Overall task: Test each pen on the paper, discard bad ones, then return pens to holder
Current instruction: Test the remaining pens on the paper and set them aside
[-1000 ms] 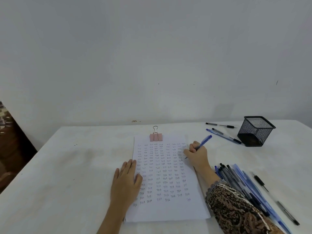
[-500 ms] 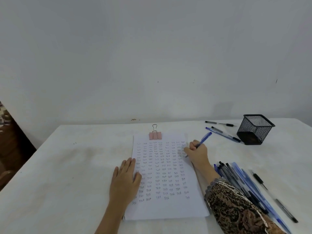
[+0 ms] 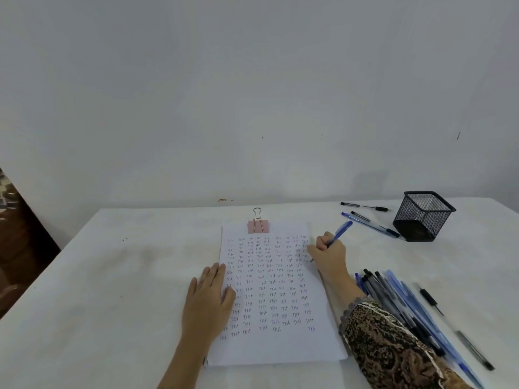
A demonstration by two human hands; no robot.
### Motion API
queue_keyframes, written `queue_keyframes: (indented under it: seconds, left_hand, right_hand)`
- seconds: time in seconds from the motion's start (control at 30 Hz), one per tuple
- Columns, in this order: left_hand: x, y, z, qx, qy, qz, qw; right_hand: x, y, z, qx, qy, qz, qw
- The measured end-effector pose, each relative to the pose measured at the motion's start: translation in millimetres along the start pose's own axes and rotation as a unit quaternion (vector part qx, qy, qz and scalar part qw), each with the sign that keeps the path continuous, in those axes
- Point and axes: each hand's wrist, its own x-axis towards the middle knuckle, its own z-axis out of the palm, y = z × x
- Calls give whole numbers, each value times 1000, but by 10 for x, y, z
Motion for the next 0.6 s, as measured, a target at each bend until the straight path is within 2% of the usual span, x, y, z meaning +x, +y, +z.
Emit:
queue_keyframes:
  seconds: [0.1, 0.2, 0.4, 0.53, 0.6]
  left_hand:
    - [-13, 5, 1, -2, 2, 0, 1000]
    - [-13, 3, 15, -5, 5, 4, 1000]
    - [-5, -7, 11, -1, 12, 1, 1000]
    - [3, -10, 17, 7, 11, 1, 1000]
    - [-4, -9, 20, 6, 10, 0, 1000]
  right_hand:
    - [9, 9, -22, 112, 14, 55, 992]
    - [54, -31, -95, 255, 43, 140, 956]
    - [52, -117, -150, 274, 23, 185, 944]
    - [-28, -133, -88, 357, 65, 221, 905]
    - [-59, -156, -73, 357, 82, 247, 897]
